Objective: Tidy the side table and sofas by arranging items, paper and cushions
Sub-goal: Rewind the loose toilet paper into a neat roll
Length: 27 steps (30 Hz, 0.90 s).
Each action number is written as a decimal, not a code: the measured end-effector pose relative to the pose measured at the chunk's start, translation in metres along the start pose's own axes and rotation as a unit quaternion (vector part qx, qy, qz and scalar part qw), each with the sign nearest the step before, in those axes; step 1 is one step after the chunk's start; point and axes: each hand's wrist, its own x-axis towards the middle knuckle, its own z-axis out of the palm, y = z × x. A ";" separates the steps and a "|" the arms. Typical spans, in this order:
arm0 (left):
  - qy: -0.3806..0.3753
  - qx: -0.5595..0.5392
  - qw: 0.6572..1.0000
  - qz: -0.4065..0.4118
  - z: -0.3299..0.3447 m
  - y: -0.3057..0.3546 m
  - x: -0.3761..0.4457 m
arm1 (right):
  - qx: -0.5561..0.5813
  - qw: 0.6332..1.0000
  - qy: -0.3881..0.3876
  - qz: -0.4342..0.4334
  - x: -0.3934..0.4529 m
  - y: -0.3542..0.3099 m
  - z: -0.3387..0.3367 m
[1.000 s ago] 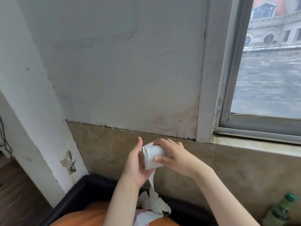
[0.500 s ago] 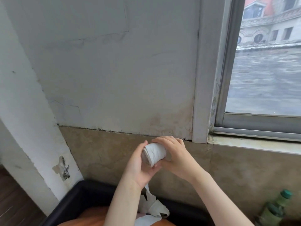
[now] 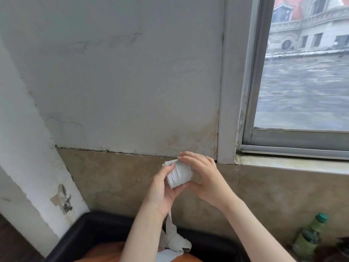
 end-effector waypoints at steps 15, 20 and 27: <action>-0.057 -0.005 0.995 -0.077 -0.012 0.010 0.014 | 0.091 0.971 -0.206 0.078 0.001 0.000 -0.020; -0.110 0.074 0.988 -0.078 -0.012 0.005 0.013 | 0.018 0.967 -0.226 0.116 0.004 -0.002 -0.021; -0.136 -0.011 0.990 -0.022 -0.015 0.001 0.016 | 0.067 0.993 -0.019 0.092 -0.005 0.013 -0.014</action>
